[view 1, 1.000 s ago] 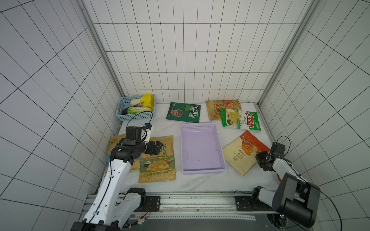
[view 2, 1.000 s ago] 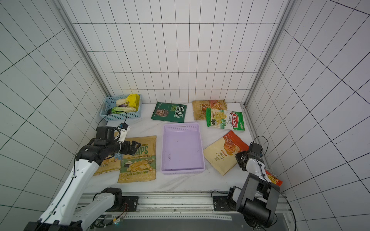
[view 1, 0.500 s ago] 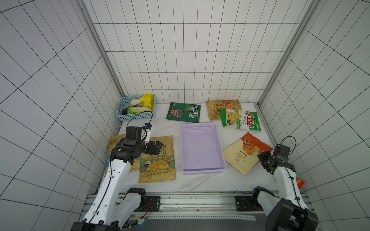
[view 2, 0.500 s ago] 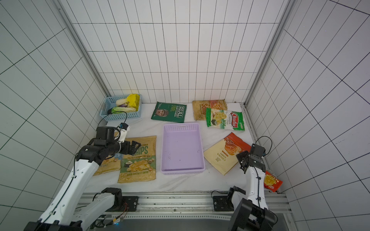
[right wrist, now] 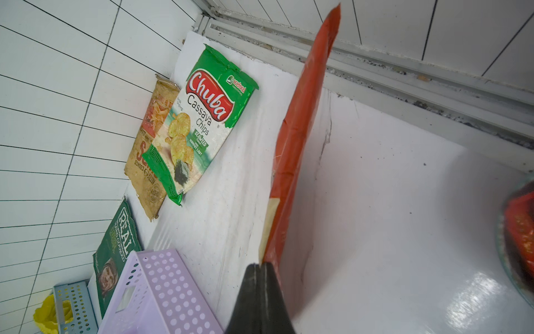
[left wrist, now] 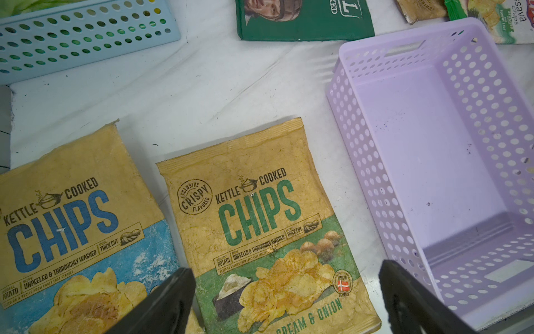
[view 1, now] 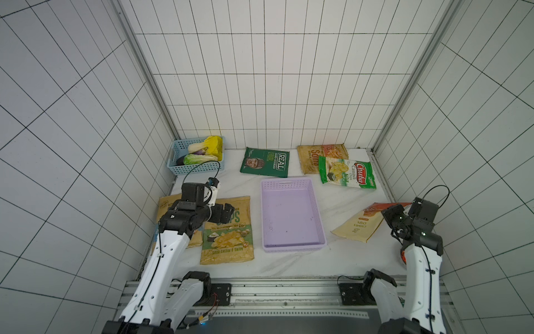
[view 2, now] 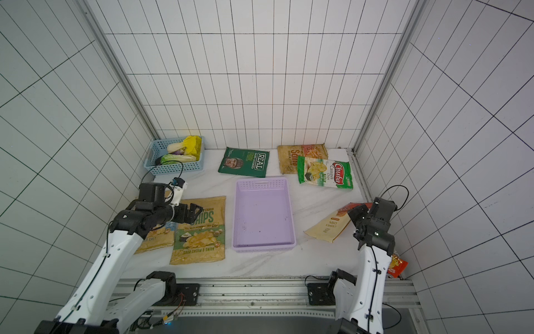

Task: Put the potato chips into the basket
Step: Pick up the potato chip from the center of the board.

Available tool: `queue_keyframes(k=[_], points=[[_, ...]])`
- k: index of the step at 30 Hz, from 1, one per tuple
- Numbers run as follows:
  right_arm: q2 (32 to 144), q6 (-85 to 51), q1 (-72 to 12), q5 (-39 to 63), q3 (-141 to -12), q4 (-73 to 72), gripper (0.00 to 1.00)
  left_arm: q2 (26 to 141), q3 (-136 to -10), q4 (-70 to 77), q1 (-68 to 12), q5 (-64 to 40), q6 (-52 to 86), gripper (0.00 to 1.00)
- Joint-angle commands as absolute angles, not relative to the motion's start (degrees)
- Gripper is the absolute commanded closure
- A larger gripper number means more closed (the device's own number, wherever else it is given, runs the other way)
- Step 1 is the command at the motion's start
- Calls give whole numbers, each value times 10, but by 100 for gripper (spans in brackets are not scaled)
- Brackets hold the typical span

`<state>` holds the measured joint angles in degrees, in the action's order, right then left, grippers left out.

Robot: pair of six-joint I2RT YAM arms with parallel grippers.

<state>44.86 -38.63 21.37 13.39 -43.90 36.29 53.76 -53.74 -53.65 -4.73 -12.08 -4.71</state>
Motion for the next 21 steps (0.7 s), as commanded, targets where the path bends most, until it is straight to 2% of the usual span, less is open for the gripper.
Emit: queue_keyframes(k=[1,17,21], points=[[436,-382,212,152,-483,378,100,533,-541,-530,-49,-115,-43,2],[445,-389,151,183,-649,454,100,537,-541,-529,-49,-108,-40,2],[469,-394,145,235,-702,454,100,537,-541,-528,-49,-107,-40,2]])
